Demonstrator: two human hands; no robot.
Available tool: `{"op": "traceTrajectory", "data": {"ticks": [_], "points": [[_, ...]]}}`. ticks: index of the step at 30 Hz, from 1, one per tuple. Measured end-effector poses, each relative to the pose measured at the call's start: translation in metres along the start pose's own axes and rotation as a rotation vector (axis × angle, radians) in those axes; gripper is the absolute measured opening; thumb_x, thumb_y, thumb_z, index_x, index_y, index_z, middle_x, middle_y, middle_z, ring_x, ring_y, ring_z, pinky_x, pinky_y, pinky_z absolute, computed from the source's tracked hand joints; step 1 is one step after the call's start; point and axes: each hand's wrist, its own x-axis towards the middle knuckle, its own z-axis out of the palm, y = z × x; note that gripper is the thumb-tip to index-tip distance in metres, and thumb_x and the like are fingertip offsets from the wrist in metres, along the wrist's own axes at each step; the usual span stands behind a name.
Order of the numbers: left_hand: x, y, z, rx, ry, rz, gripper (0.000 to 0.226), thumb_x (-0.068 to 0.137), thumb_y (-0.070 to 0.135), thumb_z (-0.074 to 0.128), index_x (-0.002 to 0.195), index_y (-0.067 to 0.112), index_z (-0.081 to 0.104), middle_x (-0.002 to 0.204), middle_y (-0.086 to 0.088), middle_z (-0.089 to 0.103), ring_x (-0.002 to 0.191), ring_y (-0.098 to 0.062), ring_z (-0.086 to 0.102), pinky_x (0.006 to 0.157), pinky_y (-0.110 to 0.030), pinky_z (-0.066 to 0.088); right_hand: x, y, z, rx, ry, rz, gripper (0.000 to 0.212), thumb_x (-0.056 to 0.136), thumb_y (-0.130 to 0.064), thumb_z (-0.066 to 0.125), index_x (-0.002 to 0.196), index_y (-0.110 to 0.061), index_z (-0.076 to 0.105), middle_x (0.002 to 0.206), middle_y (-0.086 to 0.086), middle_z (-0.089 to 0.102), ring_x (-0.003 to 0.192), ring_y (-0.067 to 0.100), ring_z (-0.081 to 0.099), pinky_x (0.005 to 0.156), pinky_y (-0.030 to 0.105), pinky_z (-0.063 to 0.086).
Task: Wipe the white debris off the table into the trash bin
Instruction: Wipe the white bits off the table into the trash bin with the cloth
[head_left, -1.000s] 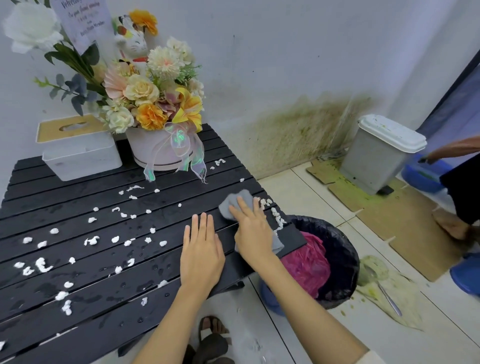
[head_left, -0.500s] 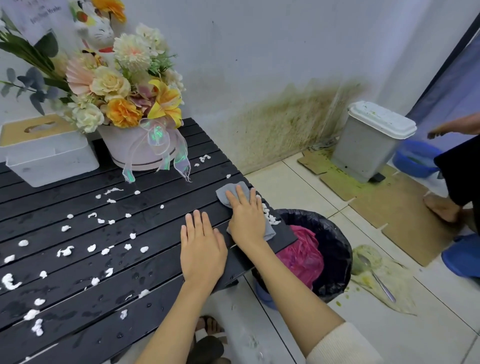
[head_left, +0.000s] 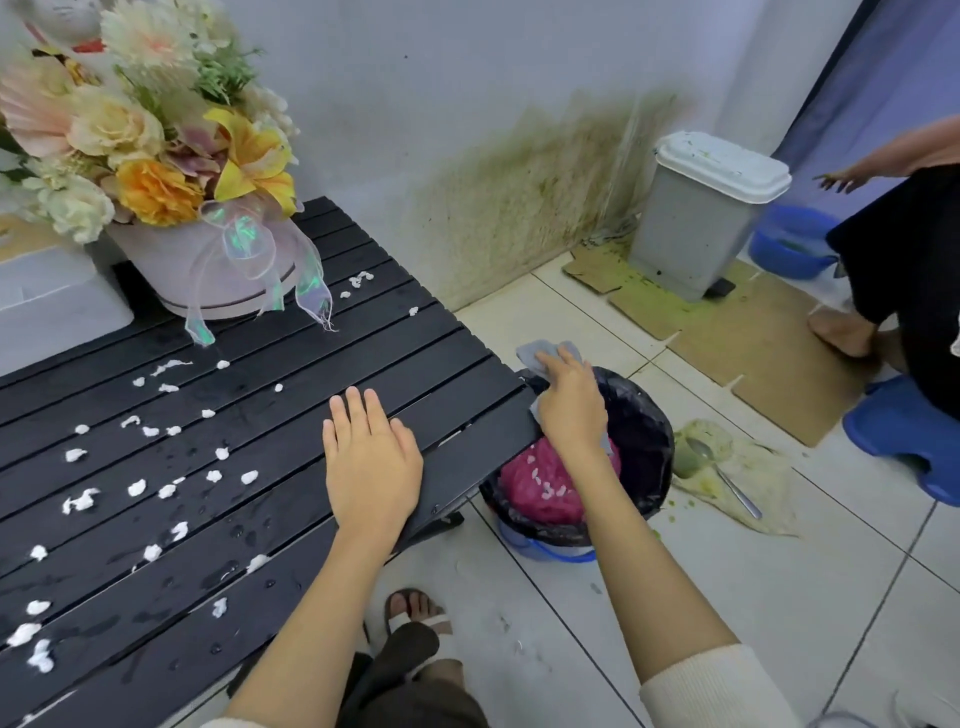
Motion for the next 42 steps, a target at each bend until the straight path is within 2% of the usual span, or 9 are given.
{"op": "traceTrajectory", "data": {"ticks": [5,9,12,16,18,23,25,29,42], "points": [[0.000,0.004,0.000,0.001,0.011,-0.007,0.051,0.095,0.020,0.031,0.141,-0.003,0.031,0.149,-0.023,0.032,0.142,-0.036,0.023,0.117,-0.046,0.016,0.004,0.024,-0.012,0.489,-0.034,0.254,0.041,0.097,-0.003,0.037,0.129,-0.020,0.057,0.074,0.005,0.065,0.053,0.013,0.052,0.052,0.025,0.040],[0.000,0.003,0.001,0.003,0.025,-0.008,0.051,0.095,0.019,0.031,0.140,-0.004,0.033,0.148,-0.023,0.034,0.141,-0.036,0.024,0.116,-0.046,0.017,0.003,0.034,-0.007,0.969,0.038,0.467,0.036,0.101,-0.015,0.037,0.134,-0.017,0.050,0.140,0.009,0.051,0.126,0.026,0.051,0.108,0.042,0.041],[0.000,0.003,0.001,0.002,0.030,-0.004,0.050,0.095,0.019,0.032,0.140,-0.004,0.033,0.148,-0.023,0.034,0.141,-0.037,0.024,0.116,-0.046,0.018,0.003,0.047,-0.006,1.237,-0.052,0.623,0.045,0.101,-0.035,0.036,0.140,-0.013,0.041,0.144,0.006,0.046,0.132,0.029,0.045,0.110,0.043,0.037],[0.000,0.002,0.002,0.000,0.034,-0.003,0.050,0.095,0.019,0.032,0.140,-0.004,0.033,0.148,-0.023,0.034,0.141,-0.036,0.024,0.116,-0.046,0.018,0.003,0.062,-0.008,1.323,-0.107,0.597,0.008,0.094,-0.019,0.054,0.087,-0.020,0.057,0.070,-0.005,0.070,0.078,0.015,0.066,0.088,0.031,0.051],[0.000,0.002,0.003,-0.006,0.036,-0.004,0.050,0.095,0.020,0.031,0.140,-0.003,0.033,0.148,-0.023,0.034,0.141,-0.036,0.024,0.116,-0.046,0.017,0.005,0.067,-0.009,1.228,-0.087,0.643,0.030,0.094,-0.002,0.050,0.069,-0.018,0.052,0.040,-0.004,0.055,0.042,0.012,0.054,0.078,0.035,0.057],[0.001,0.002,0.003,-0.013,0.035,-0.003,0.051,0.095,0.020,0.031,0.140,-0.003,0.033,0.149,-0.023,0.033,0.142,-0.036,0.023,0.117,-0.046,0.016,0.006,0.060,-0.005,1.055,-0.042,0.682,0.038,0.096,-0.008,0.037,0.131,0.002,0.046,0.134,0.020,0.053,0.101,0.035,0.060,0.076,0.034,0.052],[0.001,0.002,0.003,-0.014,0.034,-0.003,0.051,0.095,0.020,0.031,0.140,-0.003,0.032,0.149,-0.023,0.032,0.142,-0.036,0.023,0.117,-0.046,0.016,0.003,0.060,-0.006,1.114,-0.036,0.618,0.040,0.100,-0.012,0.036,0.139,-0.009,0.040,0.127,0.013,0.057,0.085,0.018,0.060,0.068,0.025,0.050],[0.000,0.002,0.002,-0.020,0.040,0.001,0.050,0.095,0.019,0.032,0.140,-0.004,0.033,0.148,-0.024,0.033,0.141,-0.037,0.023,0.116,-0.046,0.016,0.001,0.063,-0.005,1.138,-0.045,0.501,0.043,0.102,-0.021,0.033,0.146,-0.020,0.030,0.143,0.009,0.044,0.117,0.022,0.056,0.108,0.042,0.041],[0.001,0.002,0.002,-0.023,0.044,0.004,0.050,0.095,0.019,0.032,0.139,-0.004,0.034,0.148,-0.024,0.034,0.141,-0.038,0.024,0.116,-0.047,0.018,0.003,0.068,-0.011,1.194,-0.026,0.515,0.044,0.099,-0.032,0.042,0.137,-0.012,0.043,0.120,0.011,0.063,0.109,0.026,0.061,0.095,0.039,0.051]]}}
